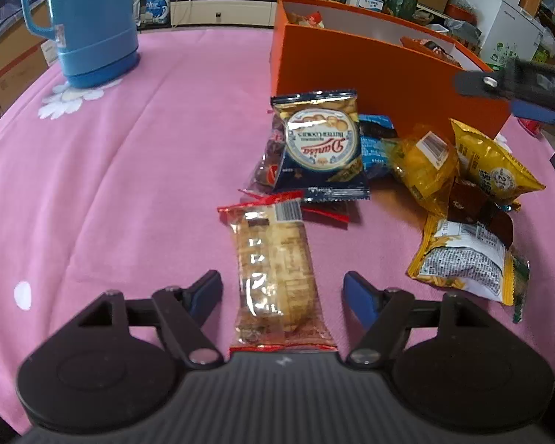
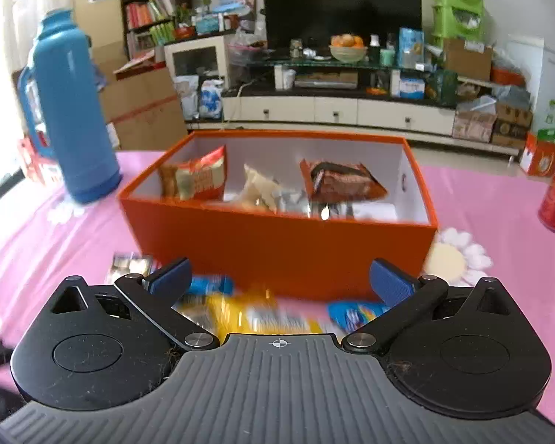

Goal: Organize snacks
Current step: 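Grasp the blue cookie packet with the right tool while the left tool holds the bread bag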

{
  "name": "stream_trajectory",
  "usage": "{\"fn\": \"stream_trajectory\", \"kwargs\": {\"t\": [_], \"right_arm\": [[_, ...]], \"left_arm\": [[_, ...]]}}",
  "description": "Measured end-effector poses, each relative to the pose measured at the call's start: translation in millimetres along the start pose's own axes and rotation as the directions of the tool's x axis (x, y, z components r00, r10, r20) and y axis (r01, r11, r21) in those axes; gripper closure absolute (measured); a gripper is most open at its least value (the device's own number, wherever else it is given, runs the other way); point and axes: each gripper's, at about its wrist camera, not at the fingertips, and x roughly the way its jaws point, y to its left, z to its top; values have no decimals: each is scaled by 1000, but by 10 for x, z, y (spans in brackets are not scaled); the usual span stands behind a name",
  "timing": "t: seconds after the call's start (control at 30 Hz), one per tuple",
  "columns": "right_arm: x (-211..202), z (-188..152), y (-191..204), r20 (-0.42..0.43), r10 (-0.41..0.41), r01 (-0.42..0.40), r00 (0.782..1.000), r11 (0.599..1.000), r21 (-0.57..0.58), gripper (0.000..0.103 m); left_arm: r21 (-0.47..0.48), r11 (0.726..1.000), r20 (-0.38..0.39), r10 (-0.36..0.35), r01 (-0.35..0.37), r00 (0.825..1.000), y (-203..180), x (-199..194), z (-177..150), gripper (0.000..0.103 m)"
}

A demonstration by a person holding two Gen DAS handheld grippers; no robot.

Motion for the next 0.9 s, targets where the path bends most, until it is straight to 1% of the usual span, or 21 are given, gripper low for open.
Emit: {"fn": "stream_trajectory", "kwargs": {"t": [0.03, 0.07, 0.1, 0.17, 0.2, 0.27, 0.3, 0.33, 0.4, 0.5, 0.53, 0.57, 0.6, 0.63, 0.67, 0.7, 0.73, 0.77, 0.8, 0.83, 0.9], "right_arm": [[104, 42, -8, -31, 15, -15, 999, 1000, 2, 18], [213, 54, 16, -50, 9, -10, 999, 1000, -18, 19], [272, 46, 15, -59, -28, 25, 998, 998, -52, 19], [326, -8, -40, -100, -128, 115, 987, 985, -127, 20], [287, -49, -106, -115, -144, 129, 983, 984, -126, 20], [123, -159, -302, -143, -128, 119, 981, 990, -70, 19], [30, -232, -390, -158, -137, 130, 978, 990, -55, 18], [-90, -329, -492, -163, -166, 160, 973, 986, -45, 16], [-269, -509, -674, -190, -226, 223, 956, 974, -35, 16], [-421, -775, -937, -265, -297, 305, 917, 952, -14, 17], [-481, -814, -1004, -266, -293, 310, 919, 950, 23, 17], [-572, -822, -1047, -249, -259, 285, 933, 955, 76, 17], [-642, -798, -1033, -219, -208, 238, 953, 964, 119, 17], [-670, -757, -988, -194, -171, 198, 966, 971, 132, 16], [-655, -699, -916, -173, -146, 168, 974, 978, 120, 16], [-593, -631, -833, -151, -142, 156, 978, 984, 86, 16], [-516, -574, -789, -129, -159, 167, 979, 984, 58, 16], [-398, -492, -781, -112, -188, 194, 976, 980, 49, 16], [-285, -417, -799, -107, -208, 215, 972, 975, 63, 16], [-140, -340, -843, -111, -211, 221, 971, 971, 87, 16], [161, -239, -888, -171, -176, 194, 969, 977, 92, 19]], "left_arm": [[-1, 1000, -1, 0, 0, 1000, -4, 0, 3, 29], [-3, 1000, -2, -2, 2, 1000, -3, -2, 5, 29], [-6, 1000, -4, -4, 4, 1000, 1, -5, 6, 29], [-9, 1000, -4, -10, 10, 1000, 5, -9, 10, 28], [-10, 1000, -4, -10, 10, 1000, 15, -5, 12, 28], [-13, 1000, -3, -12, 12, 1000, 17, -1, 14, 28], [-15, 1000, -2, -17, 17, 1000, 17, -2, 14, 28], [-16, 1000, -2, -22, 22, 1000, 18, -2, 11, 28], [-11, 1000, -3, -21, 20, 1000, 6, -7, 2, 28], [-2, 1000, -1, -16, 16, 1000, -28, -30, -20, 28], [-3, 1000, 2, -19, 19, 1000, -38, -44, -23, 28], [-5, 1000, 4, -21, 21, 1000, -45, -54, -21, 28], [-6, 1000, 5, -20, 20, 1000, -55, -61, -18, 27], [-6, 1000, 4, -18, 18, 1000, -73, -67, -15, 27], [-2, 1000, 1, -16, 16, 1000, -87, -69, -10, 27], [4, 1000, -1, -11, 11, 1000, -103, -76, -4, 27], [12, 1000, 3, -6, 6, 1000, -115, -93, 1, 27], [22, 1000, 9, 0, -1, 1000, -124, -114, 6, 26], [28, 1000, 14, 7, -8, 1000, -125, -127, 9, 25], [31, 999, 17, 14, -15, 1000, -121, -133, 12, 25], [24, 999, 11, 22, -22, 1000, -97, -112, 23, 25]]}}
